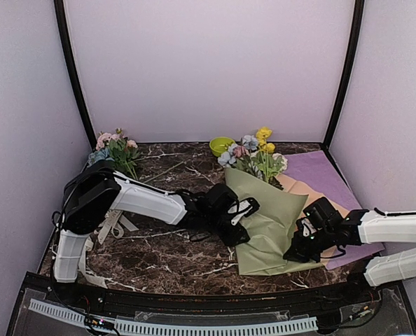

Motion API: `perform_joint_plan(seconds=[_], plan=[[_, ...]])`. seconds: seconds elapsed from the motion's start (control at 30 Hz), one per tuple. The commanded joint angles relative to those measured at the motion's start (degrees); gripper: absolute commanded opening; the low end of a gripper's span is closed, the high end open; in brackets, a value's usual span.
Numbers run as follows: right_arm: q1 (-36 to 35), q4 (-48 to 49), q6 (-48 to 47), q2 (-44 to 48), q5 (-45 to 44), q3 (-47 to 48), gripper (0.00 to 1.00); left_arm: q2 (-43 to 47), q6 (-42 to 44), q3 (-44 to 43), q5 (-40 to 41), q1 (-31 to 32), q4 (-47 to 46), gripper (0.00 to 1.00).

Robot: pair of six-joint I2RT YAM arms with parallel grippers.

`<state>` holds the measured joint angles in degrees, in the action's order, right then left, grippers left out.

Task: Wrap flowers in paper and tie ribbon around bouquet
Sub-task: Fold the 1/4-folded wrapping paper at the center of the board, then press the fold line of the 2/3-folded wrapping paper.

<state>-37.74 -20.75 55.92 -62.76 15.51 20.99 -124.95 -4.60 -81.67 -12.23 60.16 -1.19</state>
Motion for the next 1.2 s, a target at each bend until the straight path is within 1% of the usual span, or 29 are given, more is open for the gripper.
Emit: perform_joint_plan(seconds=[0.0, 0.17, 0.3, 0.4, 0.47, 0.57, 0.7, 0.77, 0.83, 0.9, 1.03, 1.17], plan=[[0.1, -7.3, -1.7, -1.4, 0.5, -2.2, 0.0, 3.1, -3.4, 6.0, -2.0, 0.2, 3.4, 0.4], [0.1, -9.6, -3.0, -1.4, 0.5, -1.9, 0.0, 6.4, -3.4, 11.2, -7.4, 1.7, -0.4, 0.4], [0.1, -10.0, -3.5, -1.5, 0.9, -2.3, 0.0, 10.5, 0.8, 15.7, -9.1, 5.1, -3.2, 0.4], [0.1, -10.0, -3.9, -2.0, 1.2, -2.3, 0.0, 14.1, 2.7, 19.0, -11.9, 5.2, -6.2, 0.4], [0.1, -10.0, -4.2, -2.3, 1.4, -2.1, 0.0, 16.4, 5.5, 19.7, -13.1, 5.2, -6.9, 0.4], [0.1, -9.7, -4.9, -3.0, 1.8, -1.6, 0.0, 16.7, 7.1, 17.2, -10.7, 3.4, -6.3, 0.39], [0.1, -10.2, -6.0, -4.3, 1.6, -0.8, 0.0, 11.5, 1.2, 8.6, -8.5, -2.7, -3.7, 0.33], [0.1, -10.5, -6.3, -4.3, 1.6, -0.7, 0.0, 9.7, -1.6, 7.2, -6.4, -5.2, -3.5, 0.3], [0.1, -10.6, -6.3, -4.0, 1.6, -0.8, 0.0, 8.9, -3.1, 6.7, -4.3, -7.1, -3.6, 0.3], [0.1, -10.3, -6.2, -3.9, 1.8, -1.2, 0.0, 7.6, -3.0, 5.6, -1.7, -8.4, -2.5, 0.3], [0.1, -10.3, -6.4, -4.1, 1.9, -1.3, 0.0, 2.8, -0.6, 0.8, 3.9, -9.6, 4.2, 0.29], [0.1, -10.9, -6.5, -3.6, 1.5, -1.3, 0.0, -0.7, -0.5, -1.3, 8.9, -11.3, 6.1, 0.29]])
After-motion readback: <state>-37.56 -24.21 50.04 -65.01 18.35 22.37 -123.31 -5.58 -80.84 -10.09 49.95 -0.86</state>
